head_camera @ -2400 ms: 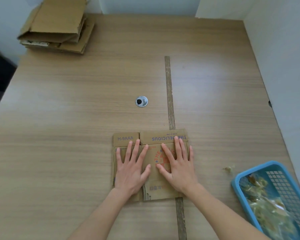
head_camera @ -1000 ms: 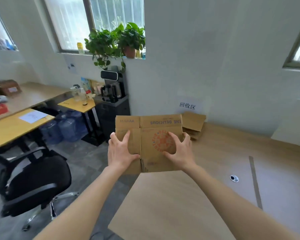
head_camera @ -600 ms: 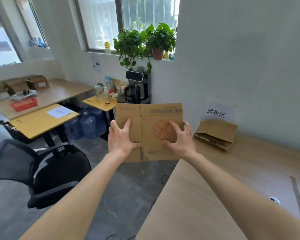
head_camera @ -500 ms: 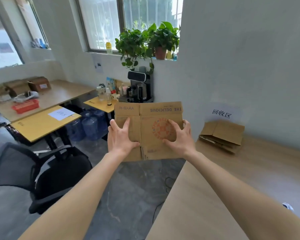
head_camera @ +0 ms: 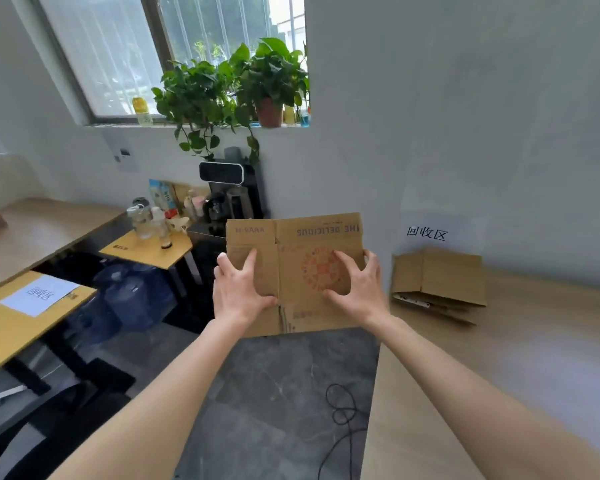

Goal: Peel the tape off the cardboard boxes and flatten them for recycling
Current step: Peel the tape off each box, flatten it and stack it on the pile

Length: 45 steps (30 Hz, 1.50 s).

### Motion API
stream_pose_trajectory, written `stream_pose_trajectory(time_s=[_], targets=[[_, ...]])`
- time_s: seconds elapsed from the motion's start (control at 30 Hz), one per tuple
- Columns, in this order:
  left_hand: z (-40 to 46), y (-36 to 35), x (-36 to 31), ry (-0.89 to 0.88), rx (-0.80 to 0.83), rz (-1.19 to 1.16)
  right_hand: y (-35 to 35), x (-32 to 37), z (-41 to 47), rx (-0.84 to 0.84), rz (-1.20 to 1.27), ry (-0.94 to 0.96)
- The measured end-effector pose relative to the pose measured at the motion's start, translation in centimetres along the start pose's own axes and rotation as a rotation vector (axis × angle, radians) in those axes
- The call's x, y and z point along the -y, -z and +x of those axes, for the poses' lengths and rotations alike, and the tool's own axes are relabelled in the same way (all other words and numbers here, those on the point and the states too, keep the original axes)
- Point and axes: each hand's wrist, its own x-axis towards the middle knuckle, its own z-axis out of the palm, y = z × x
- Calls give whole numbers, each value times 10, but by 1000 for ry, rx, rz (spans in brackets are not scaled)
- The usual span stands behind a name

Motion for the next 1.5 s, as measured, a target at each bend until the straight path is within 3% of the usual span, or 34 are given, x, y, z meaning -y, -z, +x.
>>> stream_pose_trajectory(time_s=[0.4,0.7,1.1,1.5], targets=[[101,-131,-154,-350,211,-147,68,-143,30,-185,-190,-386],[180,-273,-230,-526,417,-208,52,-254,79,-219,-255,-614],[220,-448,-288,-483,559,-227,7,-404,134,-62,-293,-764],[292,-592,-377,-436,455,-241,2,-561,250,-79,-314,-754]])
